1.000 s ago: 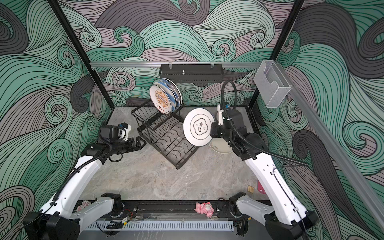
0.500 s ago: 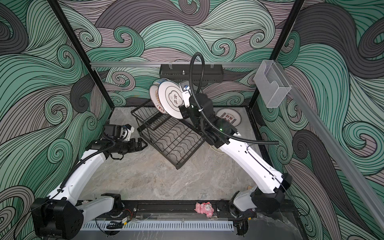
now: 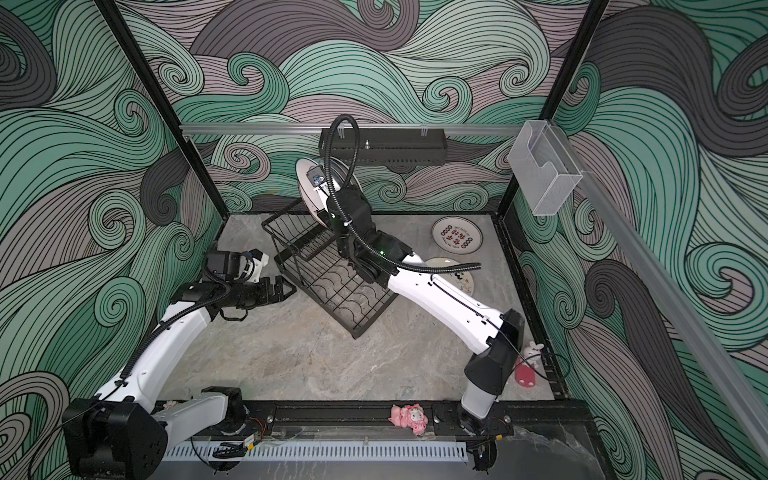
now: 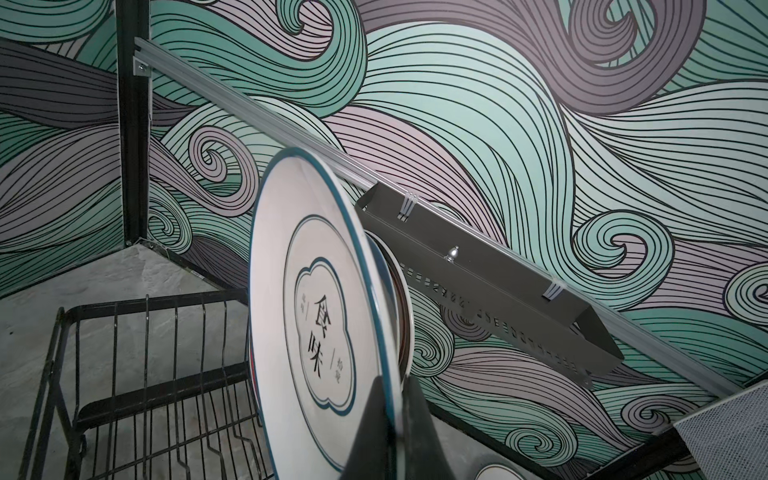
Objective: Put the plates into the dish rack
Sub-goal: 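Lift the green-rimmed plate upright and carry it over the rack, then lower the green-rimmed plate into the rack slot beside the sunburst plate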
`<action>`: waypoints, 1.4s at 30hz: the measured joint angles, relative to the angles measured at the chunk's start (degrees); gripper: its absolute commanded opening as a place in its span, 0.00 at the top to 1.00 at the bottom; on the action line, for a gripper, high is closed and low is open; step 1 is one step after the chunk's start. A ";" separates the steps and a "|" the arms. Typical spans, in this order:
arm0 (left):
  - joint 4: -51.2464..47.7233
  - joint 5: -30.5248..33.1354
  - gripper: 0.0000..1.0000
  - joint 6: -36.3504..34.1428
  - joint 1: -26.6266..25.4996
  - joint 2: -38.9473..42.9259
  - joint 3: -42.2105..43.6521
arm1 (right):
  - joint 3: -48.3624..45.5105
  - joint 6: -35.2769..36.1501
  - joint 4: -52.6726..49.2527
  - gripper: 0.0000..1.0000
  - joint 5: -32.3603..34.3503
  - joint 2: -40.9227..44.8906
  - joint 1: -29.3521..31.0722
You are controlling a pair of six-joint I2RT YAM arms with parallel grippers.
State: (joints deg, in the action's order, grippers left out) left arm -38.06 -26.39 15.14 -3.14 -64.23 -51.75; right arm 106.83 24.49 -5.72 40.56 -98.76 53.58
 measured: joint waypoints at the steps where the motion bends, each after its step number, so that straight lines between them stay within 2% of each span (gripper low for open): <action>1: 0.00 -0.02 0.01 0.02 0.13 0.00 0.02 | 0.22 0.37 0.42 1.00 0.20 -0.48 0.17; 18: 0.59 -1.33 0.01 0.07 0.87 0.72 0.39 | 1.38 4.04 5.64 1.00 2.29 -5.11 0.55; 42: 0.83 -2.40 0.01 0.15 1.90 0.72 0.44 | 2.01 3.80 5.73 1.00 2.97 -8.09 -0.83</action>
State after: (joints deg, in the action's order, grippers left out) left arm -37.23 -28.80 15.29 -1.23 -63.51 -51.31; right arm 108.84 28.29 0.01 43.53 -106.85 52.75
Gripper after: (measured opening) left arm 0.986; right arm 0.072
